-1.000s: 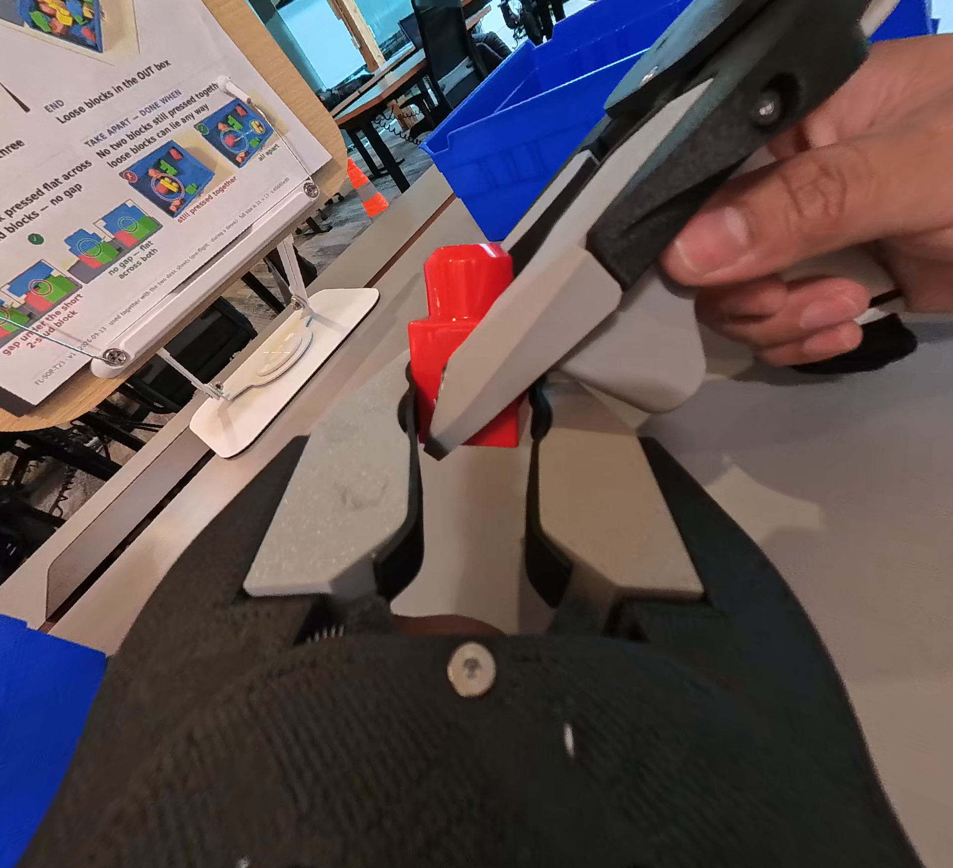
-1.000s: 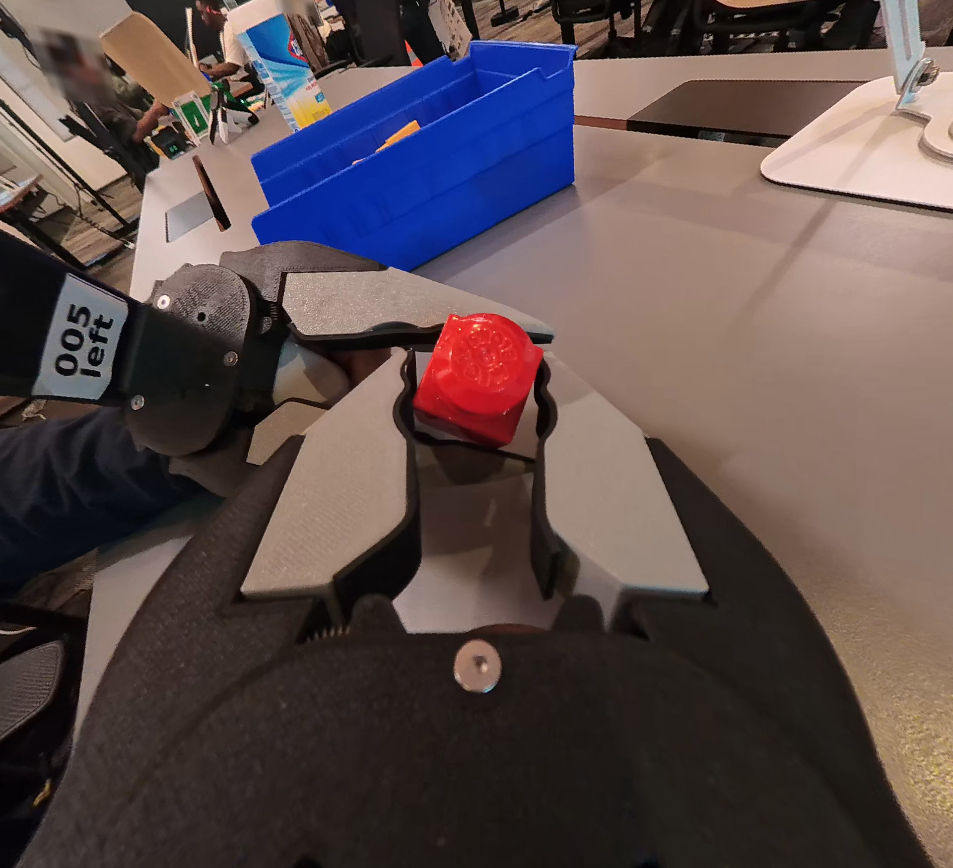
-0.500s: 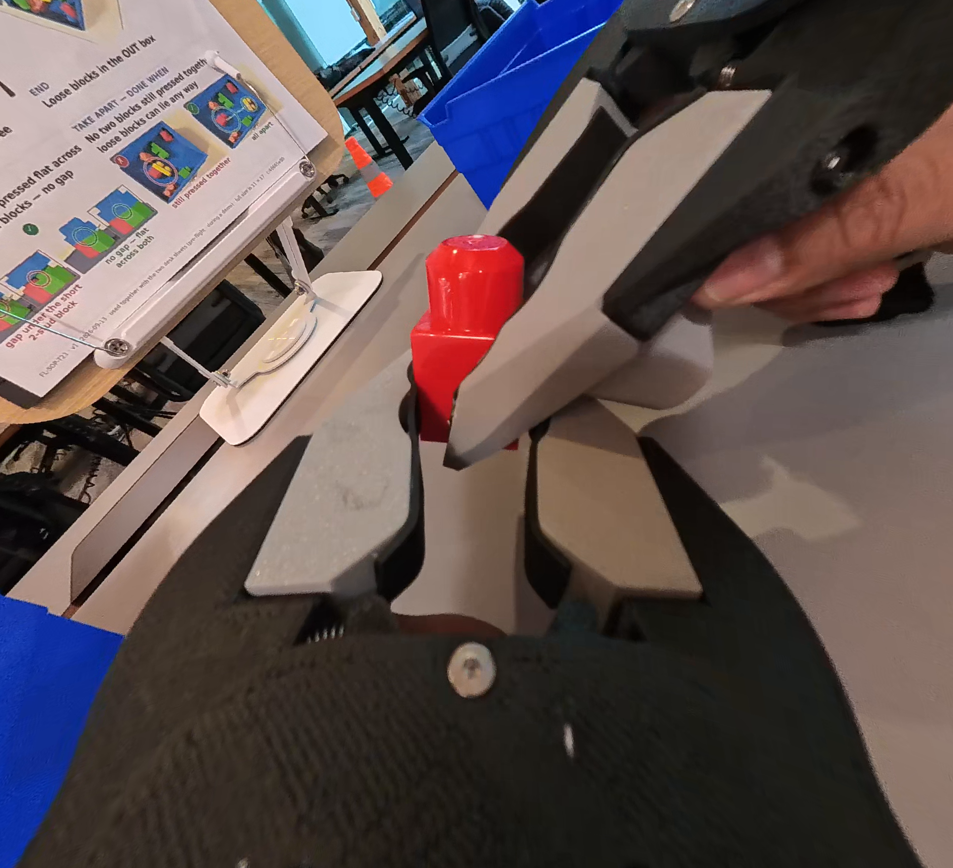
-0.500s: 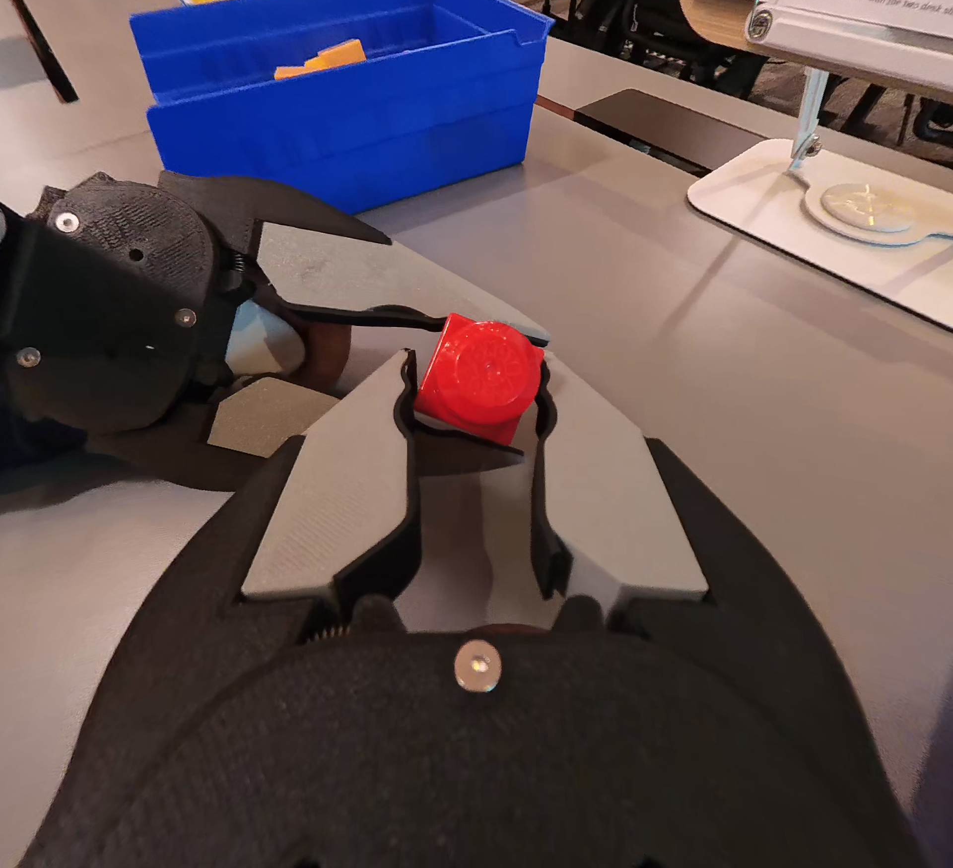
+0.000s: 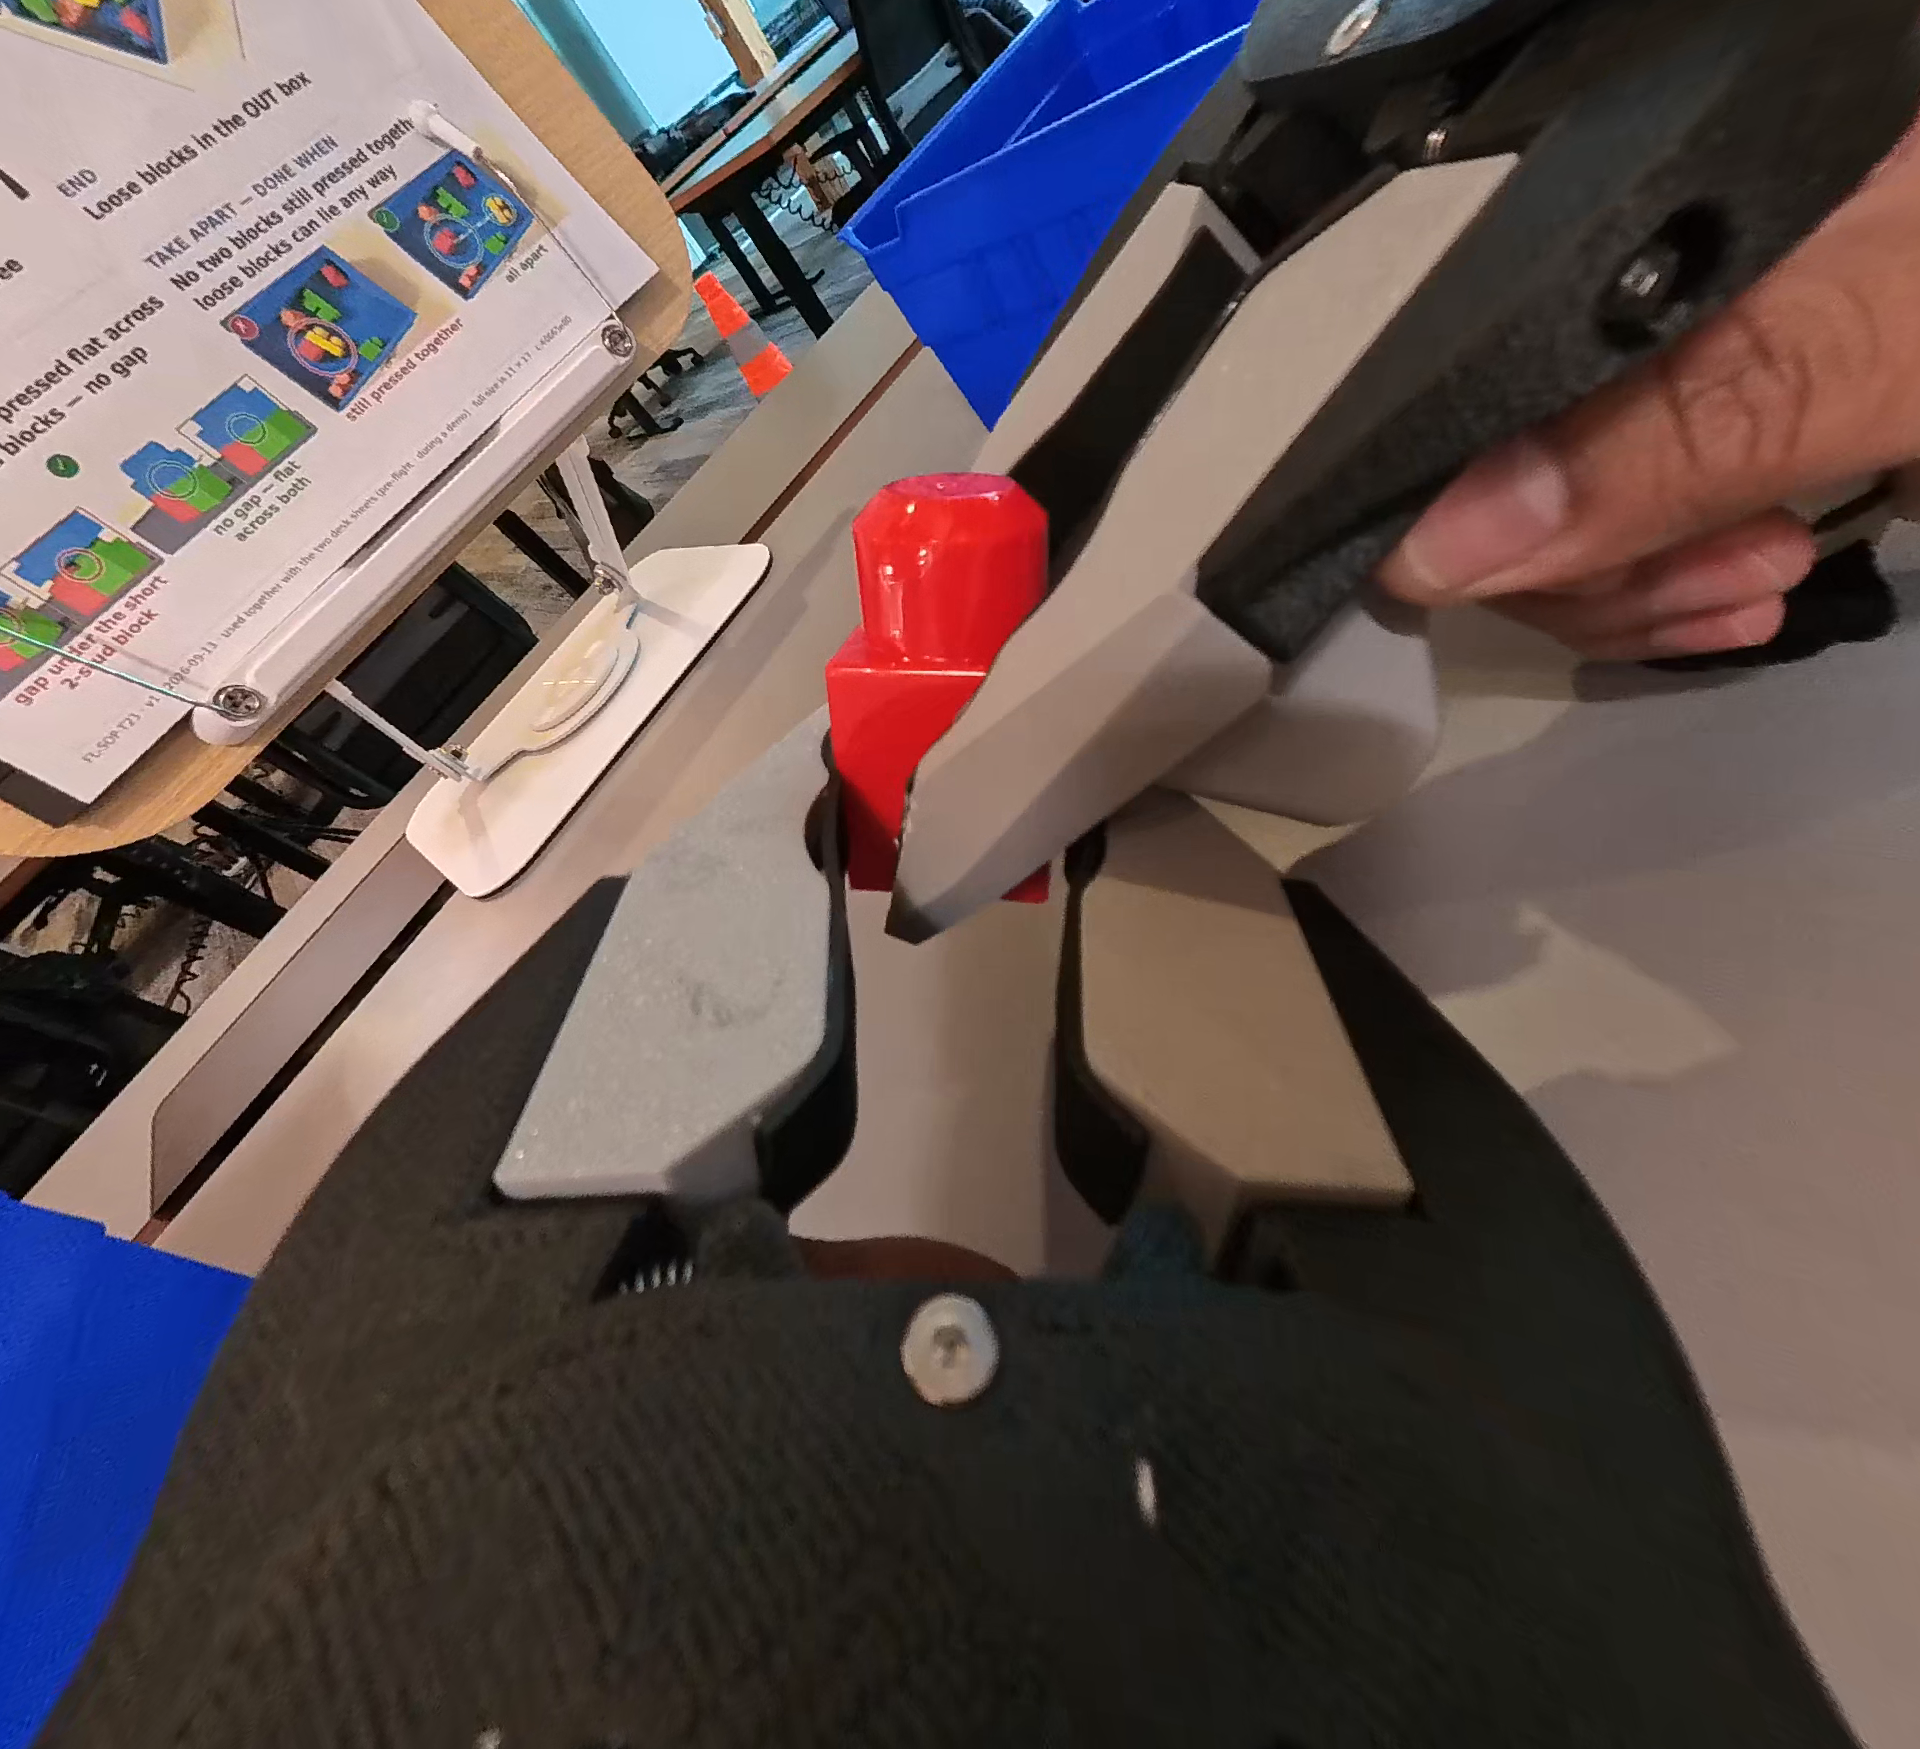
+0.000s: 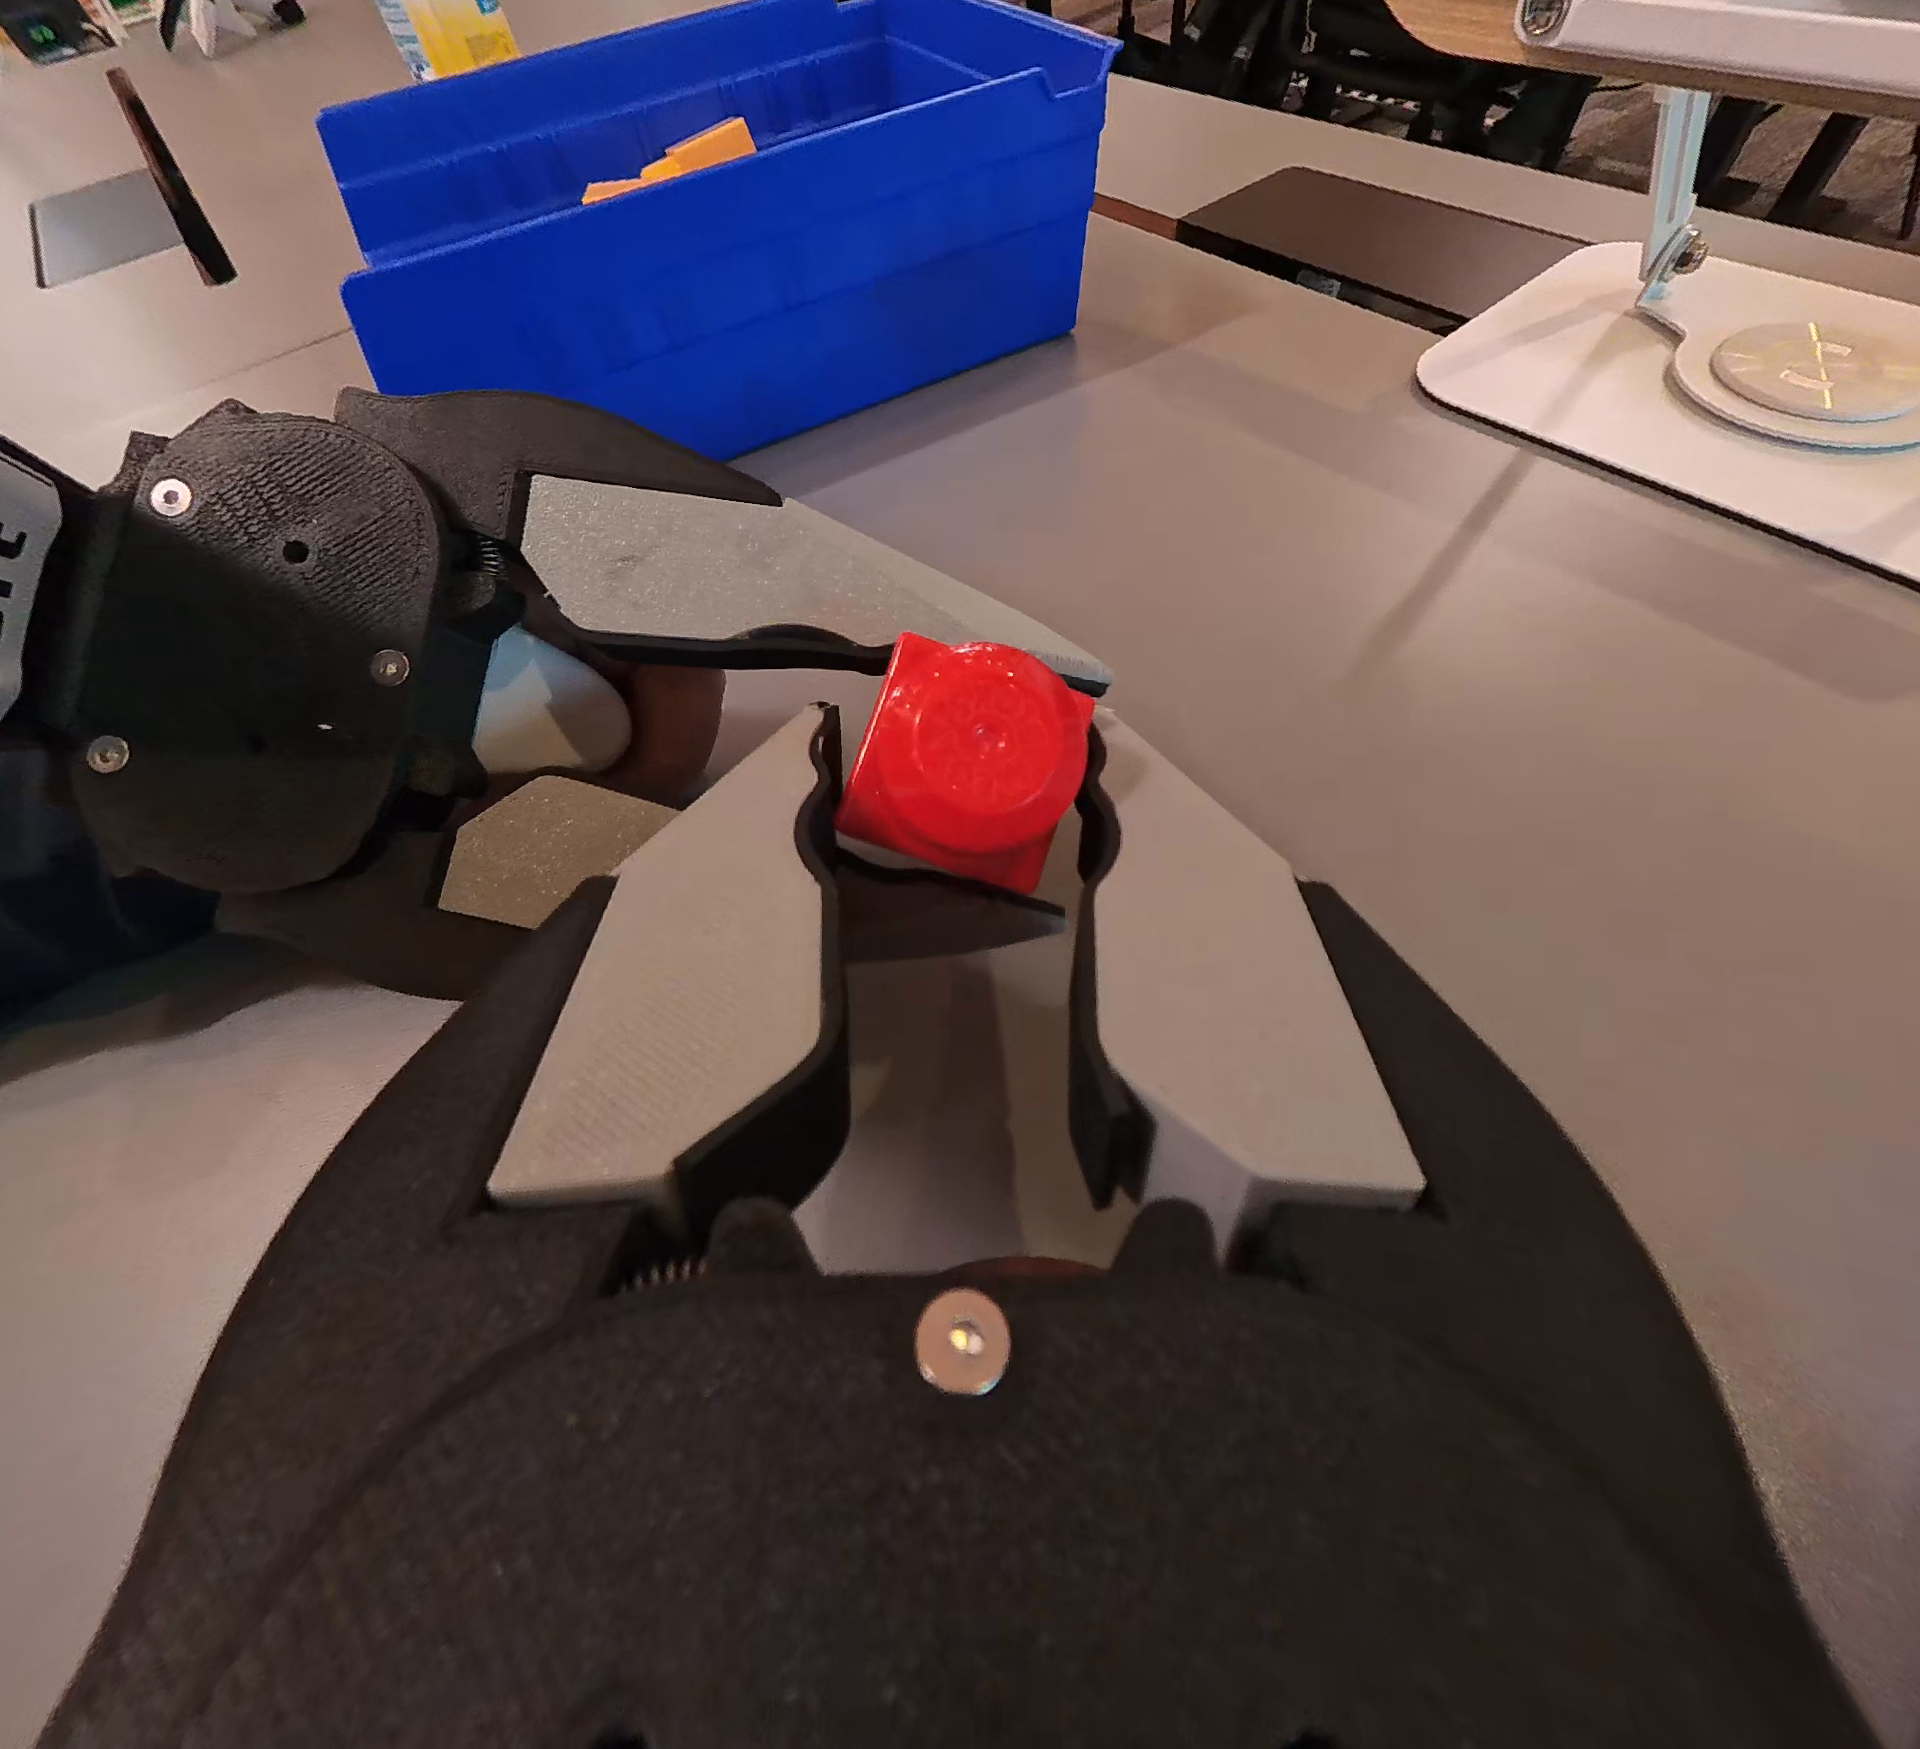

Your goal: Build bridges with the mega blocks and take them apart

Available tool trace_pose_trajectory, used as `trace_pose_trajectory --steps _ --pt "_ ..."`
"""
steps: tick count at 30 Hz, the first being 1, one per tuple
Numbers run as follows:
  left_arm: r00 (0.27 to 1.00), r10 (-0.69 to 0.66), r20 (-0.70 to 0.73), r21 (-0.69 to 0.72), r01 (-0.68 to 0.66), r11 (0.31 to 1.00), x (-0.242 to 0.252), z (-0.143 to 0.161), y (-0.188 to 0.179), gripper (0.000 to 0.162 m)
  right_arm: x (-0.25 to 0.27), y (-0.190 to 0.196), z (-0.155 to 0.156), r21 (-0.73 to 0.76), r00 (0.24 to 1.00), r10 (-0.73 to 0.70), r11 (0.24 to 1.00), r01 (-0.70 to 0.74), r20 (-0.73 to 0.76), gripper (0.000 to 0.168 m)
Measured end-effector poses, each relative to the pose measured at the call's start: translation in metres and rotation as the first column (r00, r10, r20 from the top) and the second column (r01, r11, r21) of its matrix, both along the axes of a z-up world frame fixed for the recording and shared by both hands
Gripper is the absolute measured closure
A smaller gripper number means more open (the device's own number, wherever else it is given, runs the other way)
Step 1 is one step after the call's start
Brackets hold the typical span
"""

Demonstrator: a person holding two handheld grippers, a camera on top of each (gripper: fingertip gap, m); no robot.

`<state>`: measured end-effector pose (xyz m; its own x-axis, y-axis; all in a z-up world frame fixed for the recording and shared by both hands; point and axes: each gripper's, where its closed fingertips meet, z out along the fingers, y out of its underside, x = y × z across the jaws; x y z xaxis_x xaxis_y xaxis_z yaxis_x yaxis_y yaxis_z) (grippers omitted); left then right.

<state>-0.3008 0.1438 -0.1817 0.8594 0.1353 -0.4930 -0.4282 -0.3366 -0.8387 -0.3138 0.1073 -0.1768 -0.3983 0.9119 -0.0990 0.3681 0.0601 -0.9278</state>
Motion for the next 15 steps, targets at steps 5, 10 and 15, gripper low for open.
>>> trace_pose_trajectory --steps 5,10,15 --pt "1.0 0.0 -0.001 0.0 0.0 1.0 -0.0002 0.0002 -0.0003 0.125 -0.0002 -0.0003 0.0 -0.002 1.0 0.001 1.0 -0.001 -0.001 0.126" --pt "0.999 0.023 -0.026 0.001 -0.023 1.0 -0.0031 0.0021 -0.0009 0.127 -0.0004 -0.0003 -0.0001 -0.013 1.0 0.004 1.0 -0.004 0.002 0.128" --pt "0.999 0.03 -0.013 0.027 -0.03 0.999 -0.0037 0.0071 -0.0009 0.127 0.0007 -0.0012 0.0035 -0.054 1.0 0.016 0.998 -0.016 -0.001 0.13"
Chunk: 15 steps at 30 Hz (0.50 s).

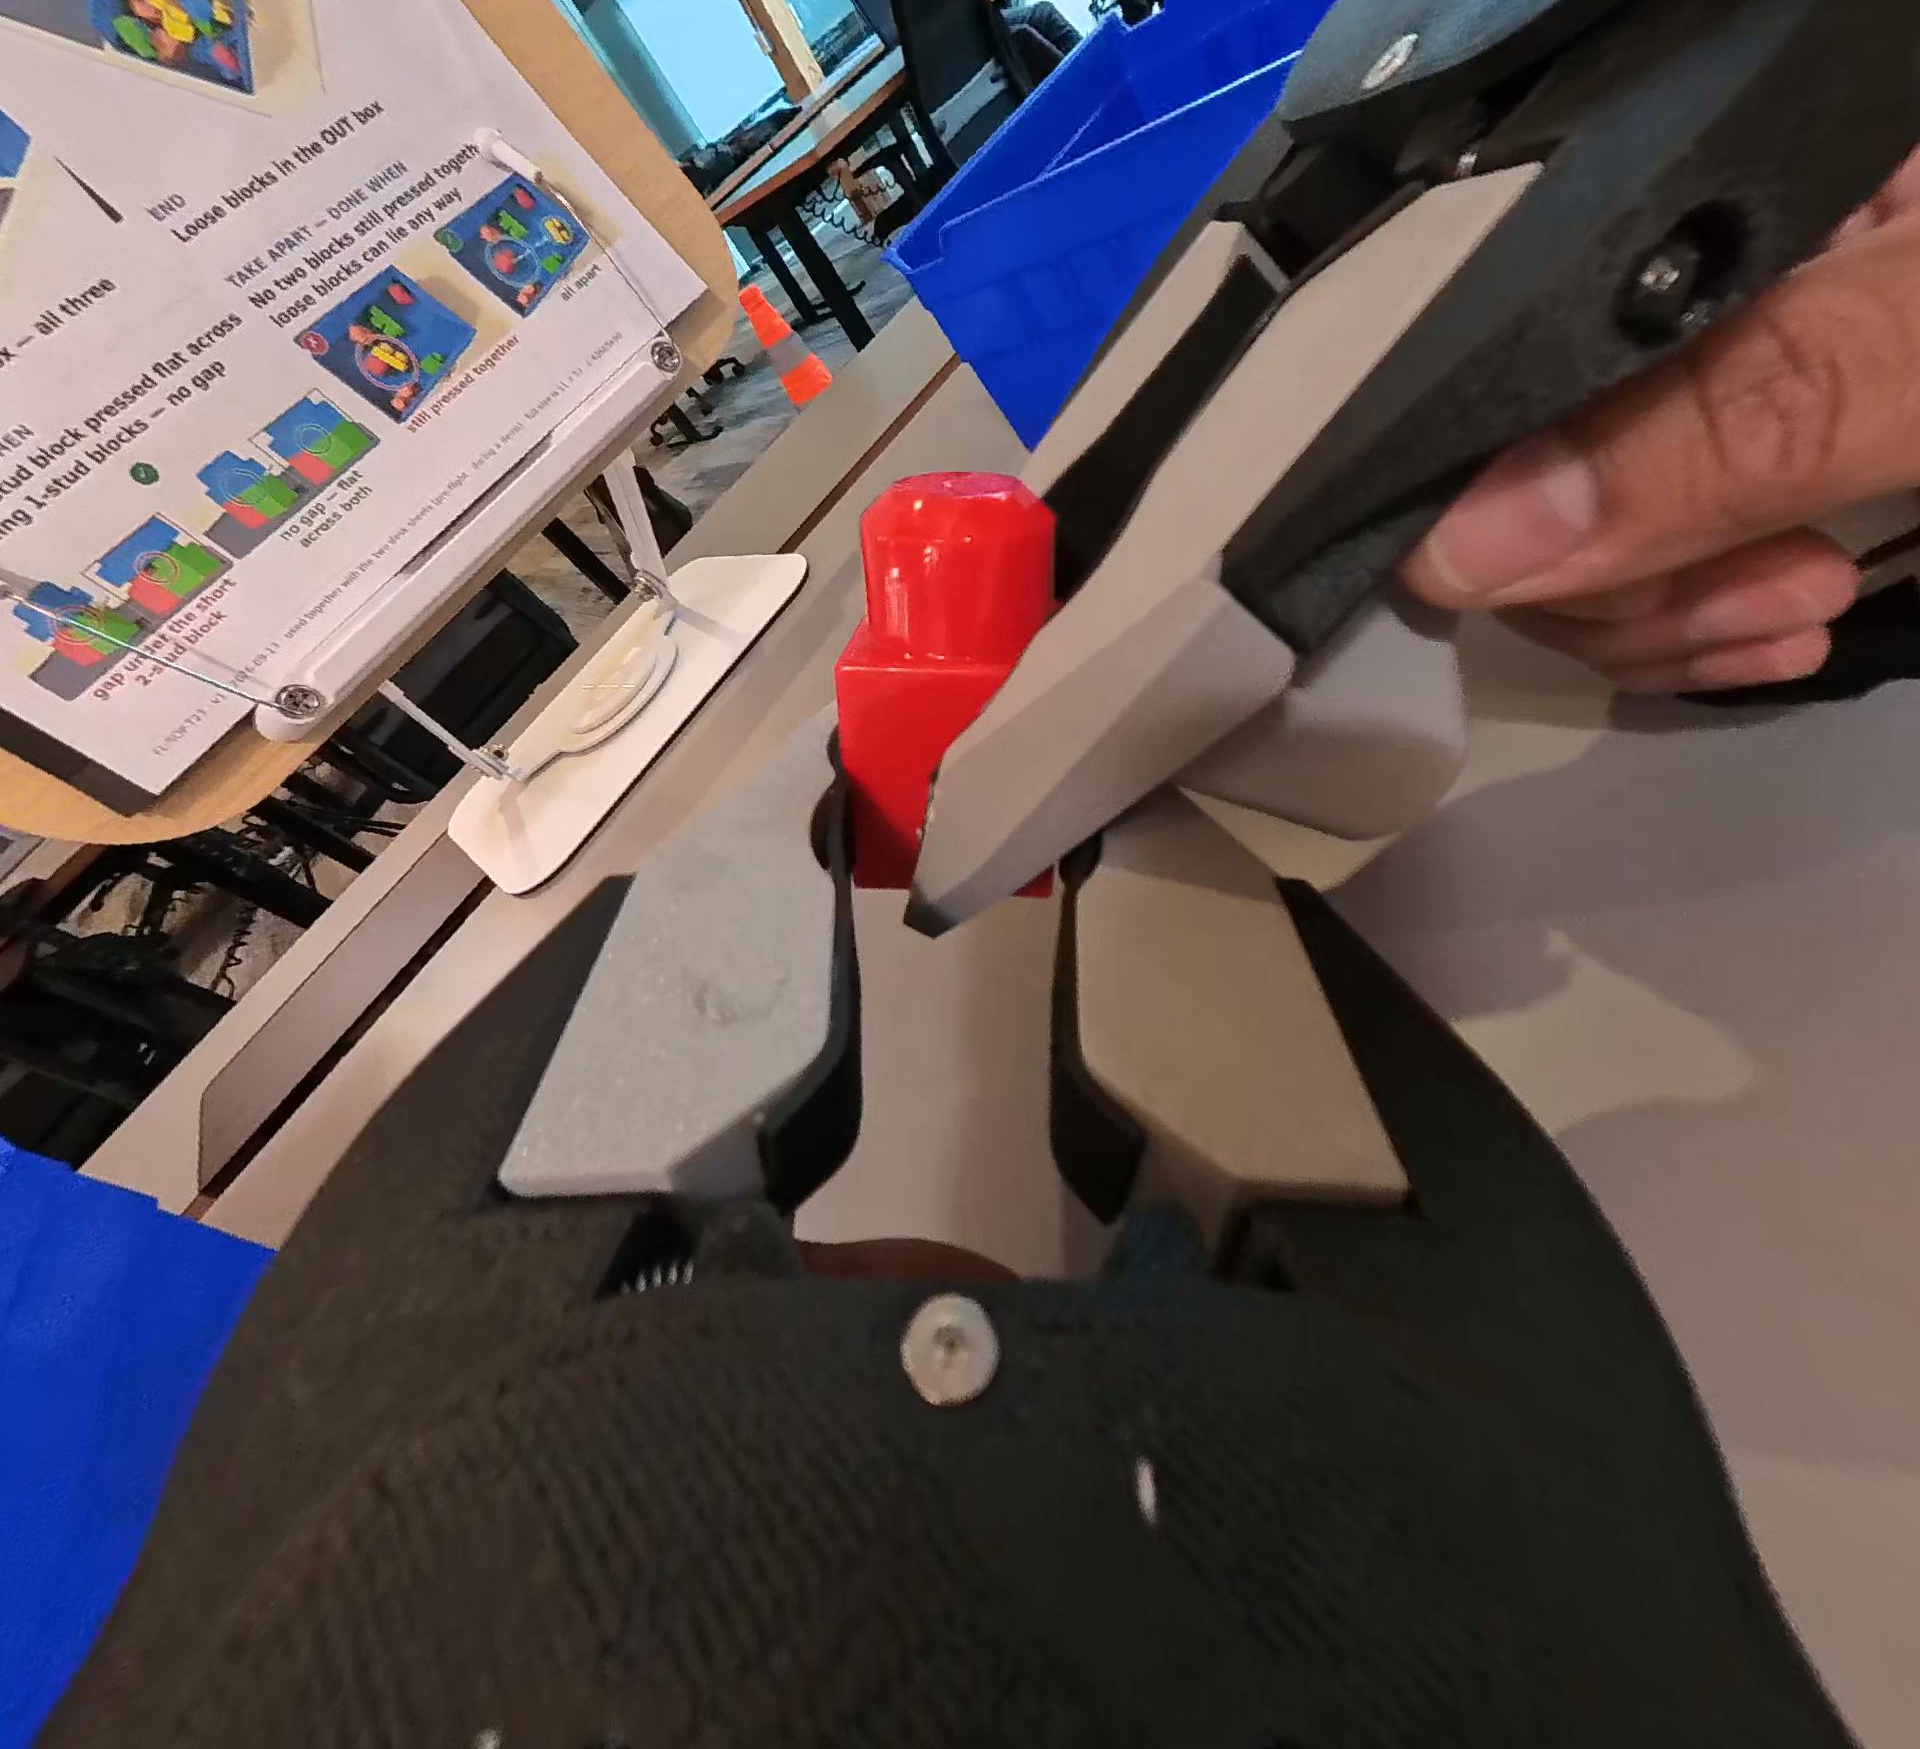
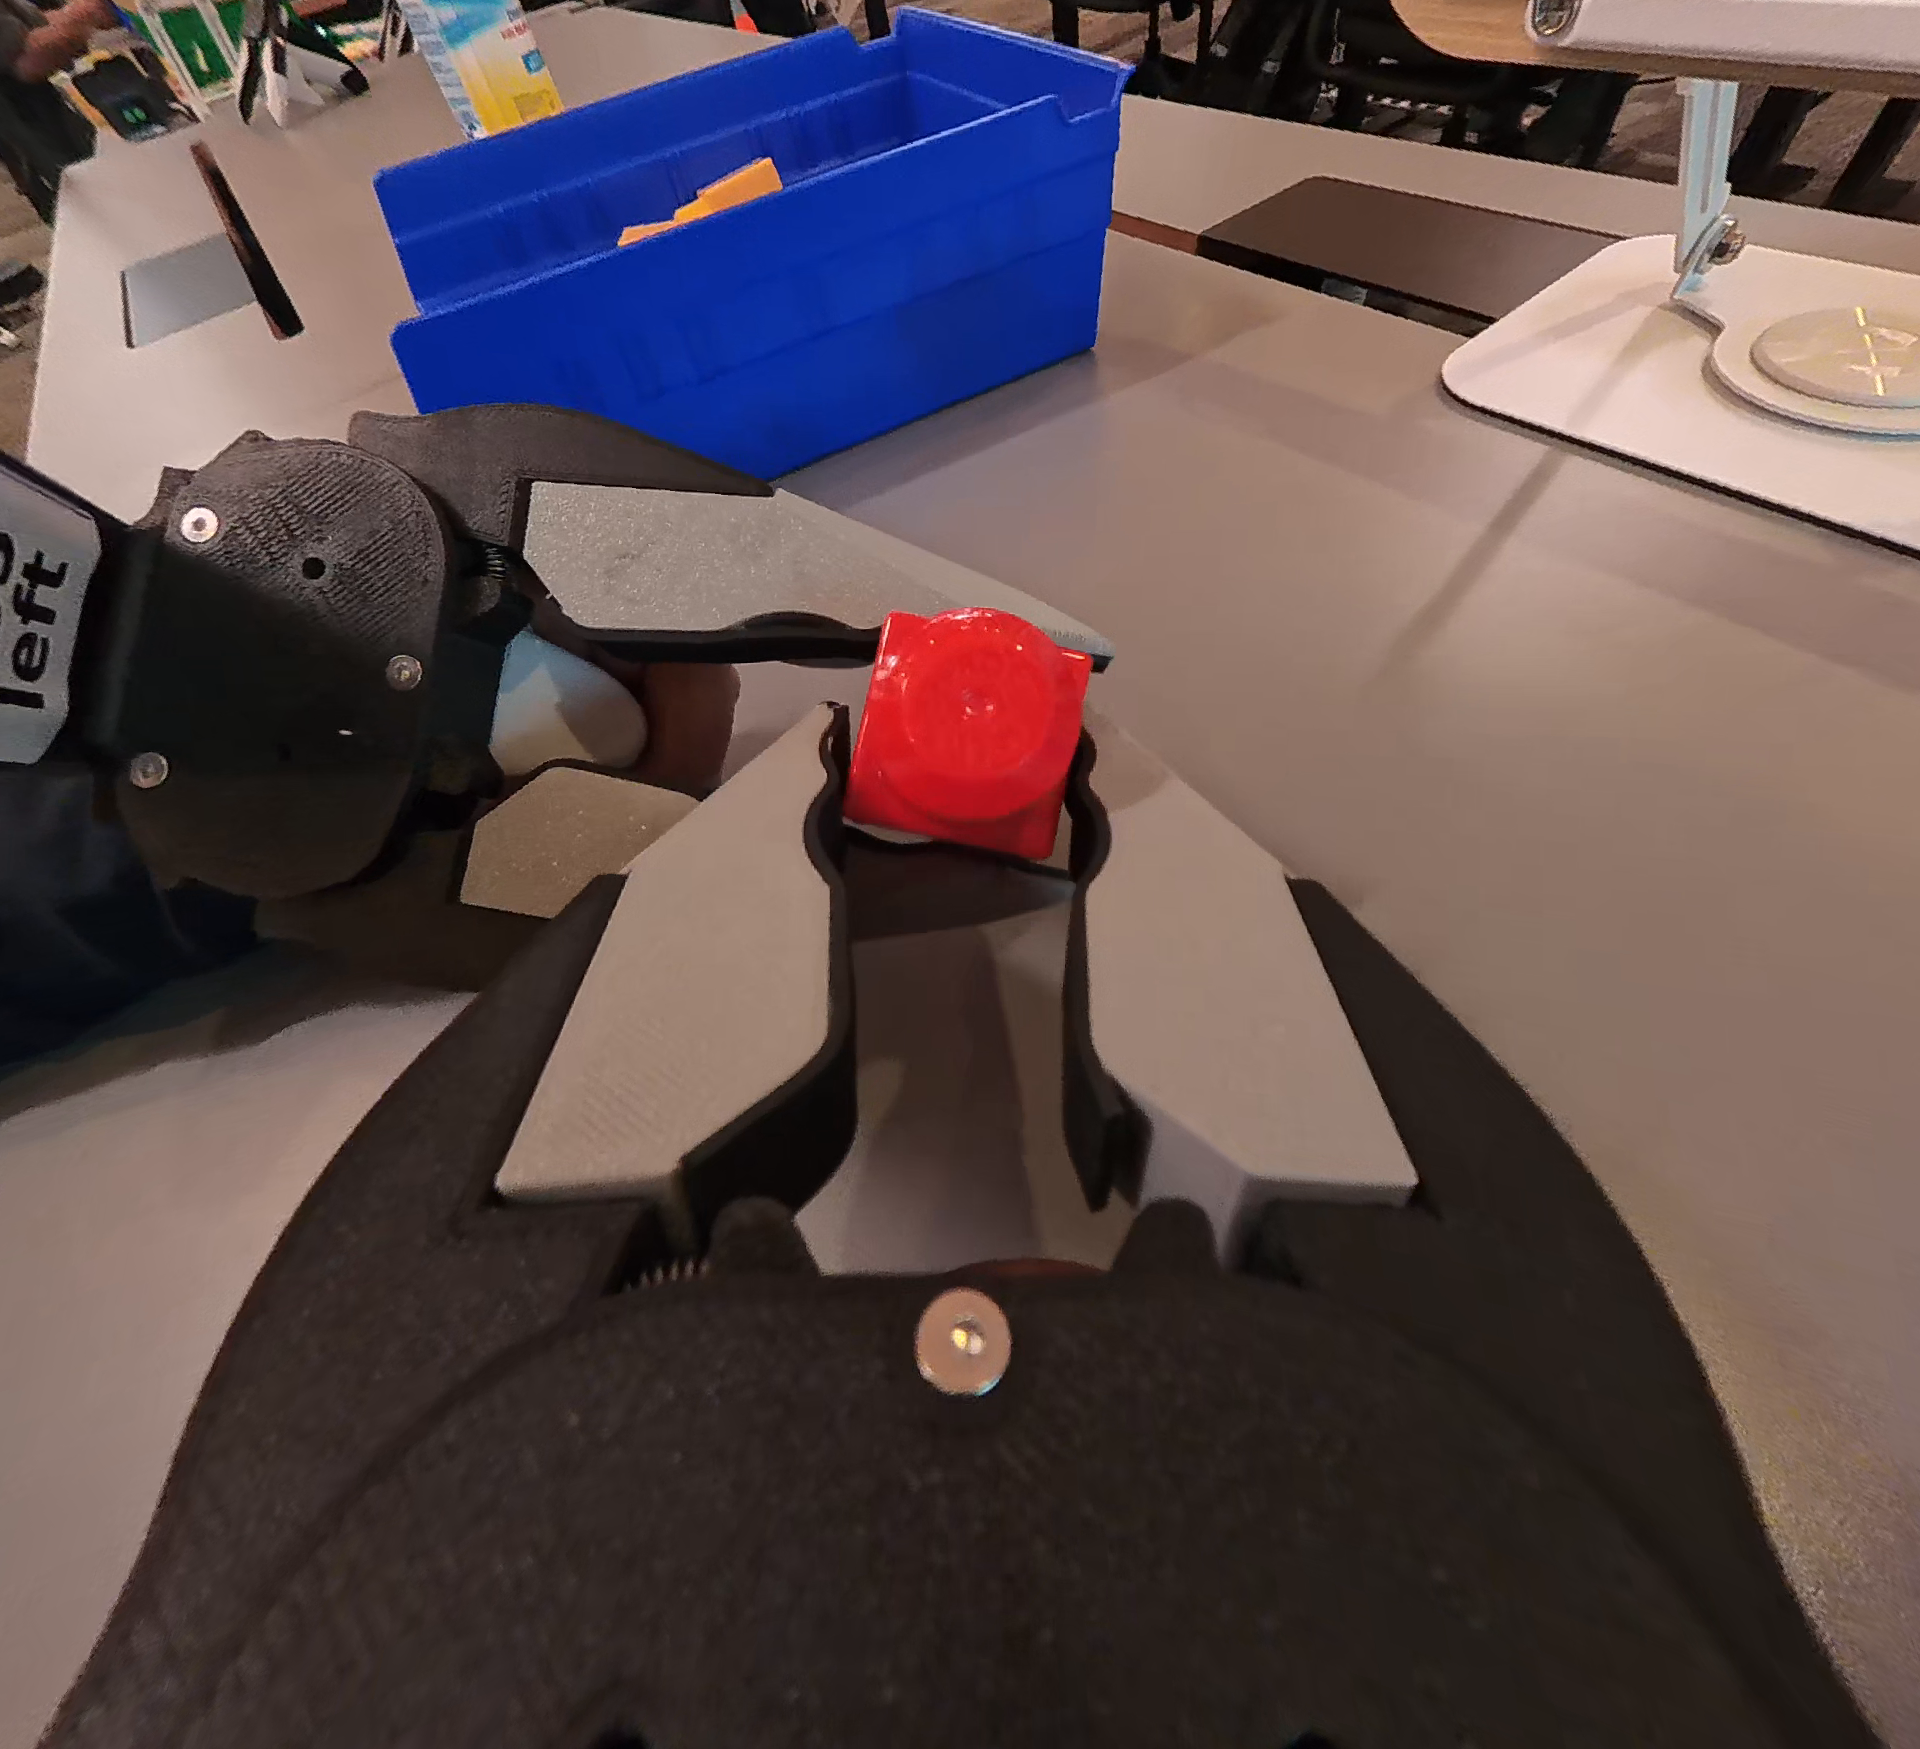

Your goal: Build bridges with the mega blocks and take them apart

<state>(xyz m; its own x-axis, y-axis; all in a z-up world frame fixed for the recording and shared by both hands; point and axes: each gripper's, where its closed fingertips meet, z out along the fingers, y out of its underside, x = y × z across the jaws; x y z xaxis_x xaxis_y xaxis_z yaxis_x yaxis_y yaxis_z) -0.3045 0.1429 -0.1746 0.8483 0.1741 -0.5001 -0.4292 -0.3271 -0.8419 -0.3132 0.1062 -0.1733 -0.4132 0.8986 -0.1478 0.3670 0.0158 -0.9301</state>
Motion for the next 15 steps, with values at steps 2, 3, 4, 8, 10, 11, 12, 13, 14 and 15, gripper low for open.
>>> trace_pose_trajectory --steps 2,3,4,8,10,11,12,13,14,15 --pt "1.0 0.006 -0.009 -0.008 -0.006 1.0 -0.0006 -0.0016 0.0001 0.127 -0.0001 0.0005 -0.0019 0.006 1.0 -0.002 1.0 0.002 0.008 0.13" --pt "1.0 0.008 -0.008 -0.01 -0.008 1.0 -0.0008 -0.0024 0.0002 0.127 -0.0002 0.0007 -0.0027 0.01 1.0 -0.002 1.0 0.002 0.012 0.13" --pt "1.0 0.008 -0.007 -0.01 -0.008 1.0 -0.0007 -0.0025 0.0002 0.127 -0.0001 0.0007 -0.003 0.011 1.0 -0.001 1.0 0.001 0.014 0.13" --pt "1.0 0.008 0.004 -0.009 -0.008 1.0 -0.0007 -0.0029 0.0002 0.127 -0.0002 0.0008 -0.0034 0.011 1.0 -0.001 1.0 0.001 0.02 0.131" --pt "1.0 0.006 0.014 -0.013 -0.006 1.0 -0.0006 -0.0046 0.0003 0.127 -0.0004 0.0012 -0.0047 0.013 1.0 -0.002 1.0 0.002 0.025 0.131" --pt "1.0 0.005 0.016 -0.015 -0.005 1.0 -0.0004 -0.0052 0.0003 0.127 -0.0005 0.0013 -0.0053 0.013 1.0 -0.002 1.0 0.001 0.028 0.131" --pt "1.0 0.004 0.017 -0.016 -0.003 1.0 -0.0004 -0.0056 0.0001 0.127 -0.0005 0.0013 -0.0057 0.014 1.0 -0.001 1.0 0.001 0.03 0.131" --pt "1.0 0.004 0.017 -0.017 -0.003 1.0 -0.0003 -0.006 0.0 0.127 -0.0005 0.0014 -0.006 0.016 1.0 -0.002 1.0 0.001 0.031 0.131" --pt "1.0 0.004 0.019 -0.016 -0.004 1.0 -0.0003 -0.0063 0.0001 0.127 -0.0005 0.0015 -0.0061 0.017 0.999 -0.002 1.0 0.002 0.032 0.131" --pt "1.0 0.005 0.019 -0.017 -0.005 1.0 -0.0003 -0.0064 0.0001 0.127 -0.0006 0.0016 -0.0061 0.016 0.999 -0.002 1.0 0.002 0.032 0.131"
